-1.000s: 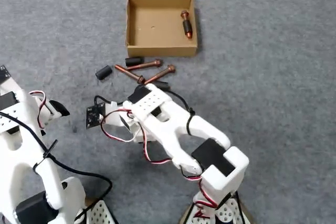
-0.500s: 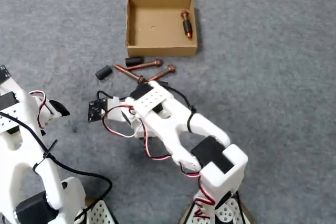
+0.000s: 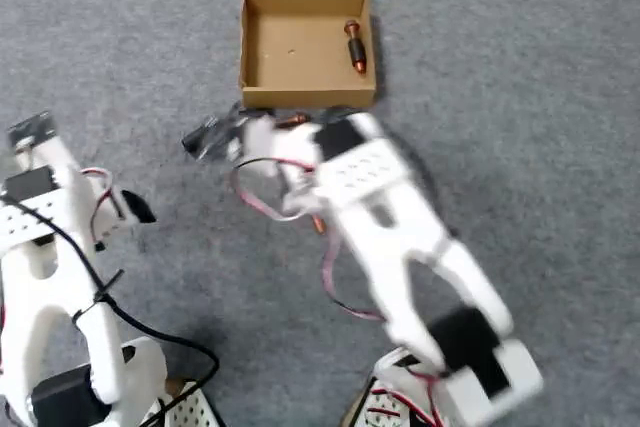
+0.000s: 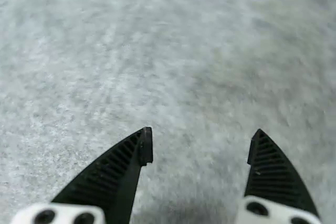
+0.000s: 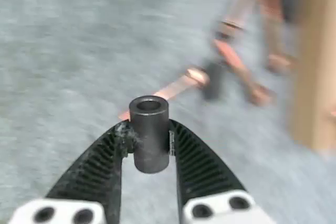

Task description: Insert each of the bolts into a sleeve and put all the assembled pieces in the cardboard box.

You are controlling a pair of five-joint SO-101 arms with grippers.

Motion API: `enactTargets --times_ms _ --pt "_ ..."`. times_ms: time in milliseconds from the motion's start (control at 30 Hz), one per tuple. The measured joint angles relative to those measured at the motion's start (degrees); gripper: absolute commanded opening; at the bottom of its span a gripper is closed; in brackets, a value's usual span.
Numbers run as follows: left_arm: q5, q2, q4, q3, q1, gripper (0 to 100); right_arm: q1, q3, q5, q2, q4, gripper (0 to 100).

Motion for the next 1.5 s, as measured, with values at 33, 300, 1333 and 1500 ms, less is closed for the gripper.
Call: enactTargets --times_ms 33,300,1333,1500 --pt "-0.18 0.26 1.23 -1.23 1.93 30 2.20 0.00 0.00 -3.08 0.09 0.1" --pt "8.53 3.78 7.65 -12.92 22.86 30 25.93 5.01 -1.76 -17.23 -2.37 0.1" --pt "51.43 73.93 22.59 -79.91 47.38 23 36.48 48.26 -28.48 -17.23 -62.15 0.2" --pt "51.43 77.36 22.77 -83.52 47.30 22 36.48 48.26 -28.48 -14.15 -62.24 0.2"
